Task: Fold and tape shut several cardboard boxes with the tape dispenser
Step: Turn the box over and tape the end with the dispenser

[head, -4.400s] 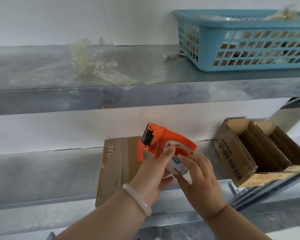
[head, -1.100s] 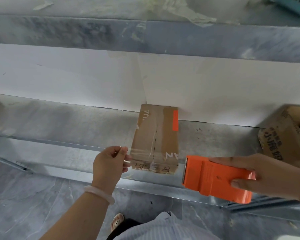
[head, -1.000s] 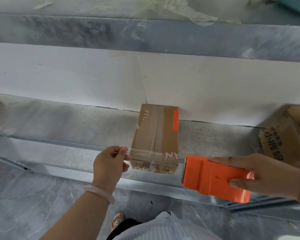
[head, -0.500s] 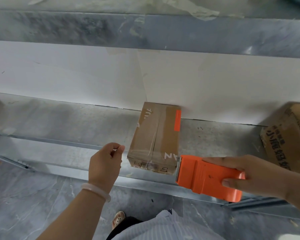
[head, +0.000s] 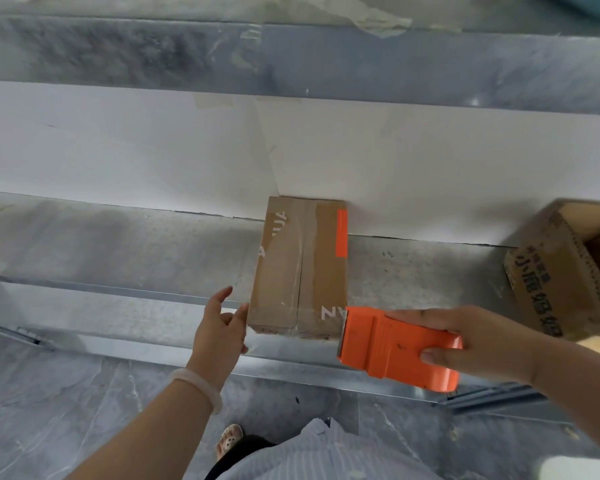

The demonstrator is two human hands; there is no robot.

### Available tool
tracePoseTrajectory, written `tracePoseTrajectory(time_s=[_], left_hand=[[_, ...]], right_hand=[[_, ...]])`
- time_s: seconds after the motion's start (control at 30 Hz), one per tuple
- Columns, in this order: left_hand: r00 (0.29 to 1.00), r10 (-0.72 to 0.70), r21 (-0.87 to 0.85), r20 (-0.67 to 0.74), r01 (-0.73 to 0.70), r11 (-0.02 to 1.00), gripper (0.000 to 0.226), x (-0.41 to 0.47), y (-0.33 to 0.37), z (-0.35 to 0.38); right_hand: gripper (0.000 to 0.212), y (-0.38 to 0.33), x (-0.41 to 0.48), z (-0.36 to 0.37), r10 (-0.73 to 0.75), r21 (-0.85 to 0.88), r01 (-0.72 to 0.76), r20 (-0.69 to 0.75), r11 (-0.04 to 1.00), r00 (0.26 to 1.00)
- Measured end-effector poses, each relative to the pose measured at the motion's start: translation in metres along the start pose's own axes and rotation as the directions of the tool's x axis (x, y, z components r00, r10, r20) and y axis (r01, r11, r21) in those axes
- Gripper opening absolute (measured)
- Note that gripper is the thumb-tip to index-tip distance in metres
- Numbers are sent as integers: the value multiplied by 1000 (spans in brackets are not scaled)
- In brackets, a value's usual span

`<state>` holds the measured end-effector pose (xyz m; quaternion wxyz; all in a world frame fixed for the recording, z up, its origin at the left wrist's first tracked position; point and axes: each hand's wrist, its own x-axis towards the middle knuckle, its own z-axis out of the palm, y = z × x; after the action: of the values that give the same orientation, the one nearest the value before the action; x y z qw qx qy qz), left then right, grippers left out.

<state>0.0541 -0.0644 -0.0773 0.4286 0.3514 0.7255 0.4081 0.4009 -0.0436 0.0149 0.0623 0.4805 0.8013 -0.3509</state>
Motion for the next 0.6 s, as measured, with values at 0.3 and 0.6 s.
tracePoseTrajectory(time_s=[0.3, 0.6], left_hand=[[770, 636, 468, -59, -541, 699, 41, 4, 35, -7], [475, 497, 589, 726, -803, -93, 55, 15, 44, 50]], right_hand=[[73, -3, -3, -2, 13, -11, -13, -9, 1000, 1000], [74, 4, -9, -1, 1, 57, 1, -28, 998, 1000]])
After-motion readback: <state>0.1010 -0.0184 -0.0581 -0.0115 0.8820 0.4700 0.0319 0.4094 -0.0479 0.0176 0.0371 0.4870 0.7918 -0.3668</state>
